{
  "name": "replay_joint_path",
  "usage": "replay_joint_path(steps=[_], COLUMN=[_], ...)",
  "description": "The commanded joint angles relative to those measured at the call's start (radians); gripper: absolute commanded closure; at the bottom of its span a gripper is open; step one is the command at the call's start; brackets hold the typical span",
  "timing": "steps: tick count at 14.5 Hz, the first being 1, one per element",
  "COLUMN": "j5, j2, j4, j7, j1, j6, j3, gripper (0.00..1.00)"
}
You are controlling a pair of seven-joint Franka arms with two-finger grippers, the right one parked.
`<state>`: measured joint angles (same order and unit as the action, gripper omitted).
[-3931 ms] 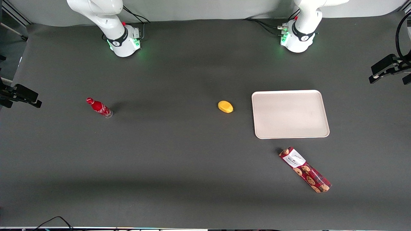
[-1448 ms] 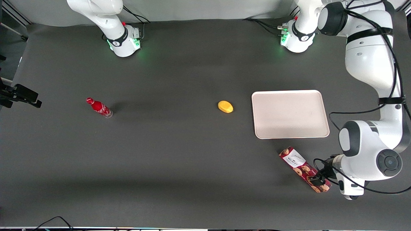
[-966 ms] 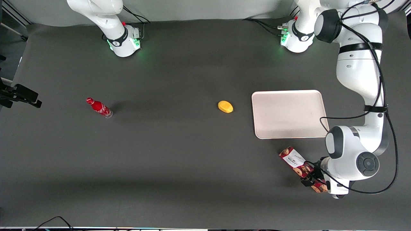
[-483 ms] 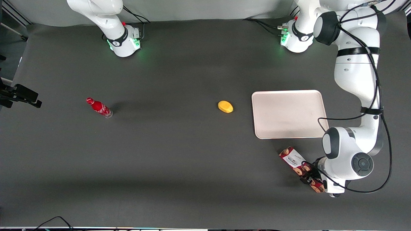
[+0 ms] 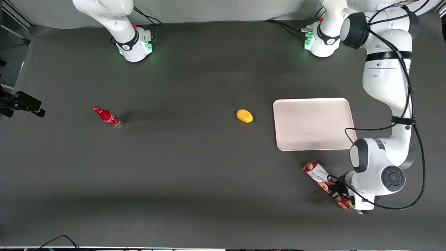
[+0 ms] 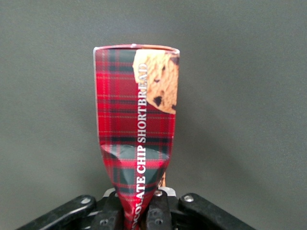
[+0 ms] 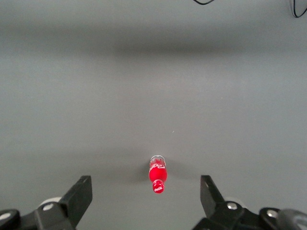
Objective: Place red cookie box on tray
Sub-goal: 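Close the left gripper on the end of the cookie box, then lift the box upright and carry it onto the white tray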
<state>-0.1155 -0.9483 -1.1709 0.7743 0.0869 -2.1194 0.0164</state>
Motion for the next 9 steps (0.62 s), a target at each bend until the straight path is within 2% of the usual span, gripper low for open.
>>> replay_joint_path(steps=[1, 9], j5=[-0.010, -0.010], j2=[0.026, 0.268], j4=[-0.003, 0.007], j7=[-0.074, -0.374], j1=[0.013, -0.001], j6=[0.007, 0.277], j3=[0.002, 0.003], gripper=[1.00, 1.00])
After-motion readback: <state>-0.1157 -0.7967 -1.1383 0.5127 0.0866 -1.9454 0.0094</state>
